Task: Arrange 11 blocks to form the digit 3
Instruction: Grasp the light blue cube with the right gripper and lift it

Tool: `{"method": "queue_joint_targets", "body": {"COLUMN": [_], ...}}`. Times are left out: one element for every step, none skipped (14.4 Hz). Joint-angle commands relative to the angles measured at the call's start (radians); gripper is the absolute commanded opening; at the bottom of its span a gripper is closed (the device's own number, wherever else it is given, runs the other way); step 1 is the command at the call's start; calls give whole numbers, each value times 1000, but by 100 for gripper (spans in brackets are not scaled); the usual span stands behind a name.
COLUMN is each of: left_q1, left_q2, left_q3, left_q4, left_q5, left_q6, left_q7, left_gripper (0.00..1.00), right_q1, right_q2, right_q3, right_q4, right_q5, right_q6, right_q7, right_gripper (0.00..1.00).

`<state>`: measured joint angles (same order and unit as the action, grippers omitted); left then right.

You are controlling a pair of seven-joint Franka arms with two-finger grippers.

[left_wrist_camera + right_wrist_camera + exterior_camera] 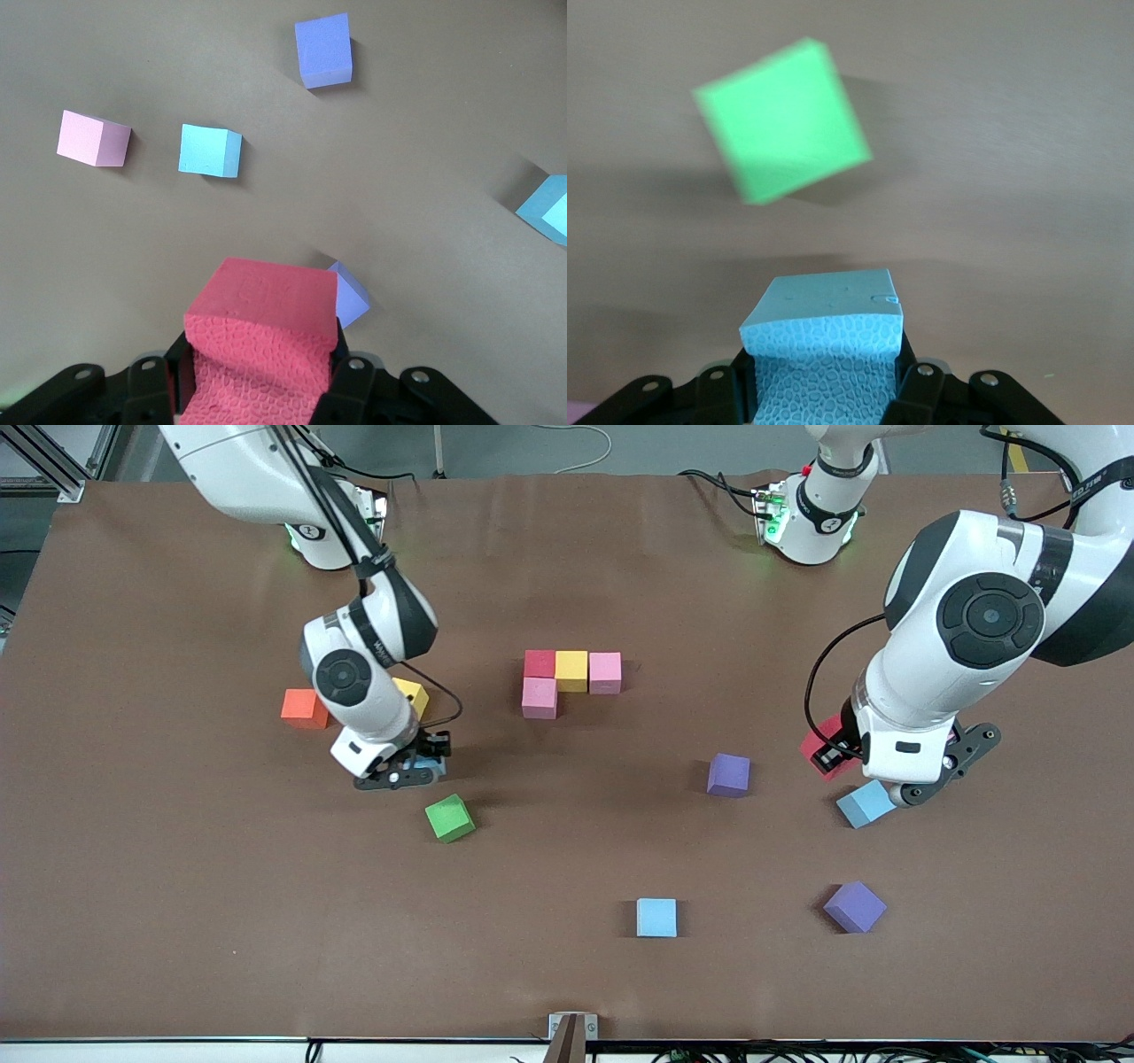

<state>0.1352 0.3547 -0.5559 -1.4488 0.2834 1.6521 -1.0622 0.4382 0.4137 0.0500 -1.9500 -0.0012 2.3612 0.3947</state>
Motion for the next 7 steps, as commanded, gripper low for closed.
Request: {"method": "queue_joint_targets", "body": {"left_q1": [8,8,8,8,8,8,8], "left_q2": [-20,-20,-20,-20,-20,-20,-20], "left_q3": [-1,-1,-1,-1,-1,-1,-1], "left_q4": [-7,-7,-7,-7,-7,-7,-7], "left_q5": [-18,-18,-18,-18,-18,-18,-18], "left_q6": [-9,-9,-9,-9,-9,-9,-9], "left_q7": [22,22,22,22,22,22,22], "left_gripper": [31,31,31,31,31,31,31], "right_q1": [54,77,103,123,141,151,157], "right_q2": [56,85,112,147,175,192,200], "right_q3": [-1,-1,-1,-1,-1,1,1], "right_q4": [100,144,182,224,253,270,275], "right_q5": [3,4,4,4,16,38,58], "right_q6": [-19,-20,-20,-20,-20,-19,-17], "right_q7": [96,133,168,191,206,210,205], "right_gripper": [0,0,0,0,0,0,0]}}
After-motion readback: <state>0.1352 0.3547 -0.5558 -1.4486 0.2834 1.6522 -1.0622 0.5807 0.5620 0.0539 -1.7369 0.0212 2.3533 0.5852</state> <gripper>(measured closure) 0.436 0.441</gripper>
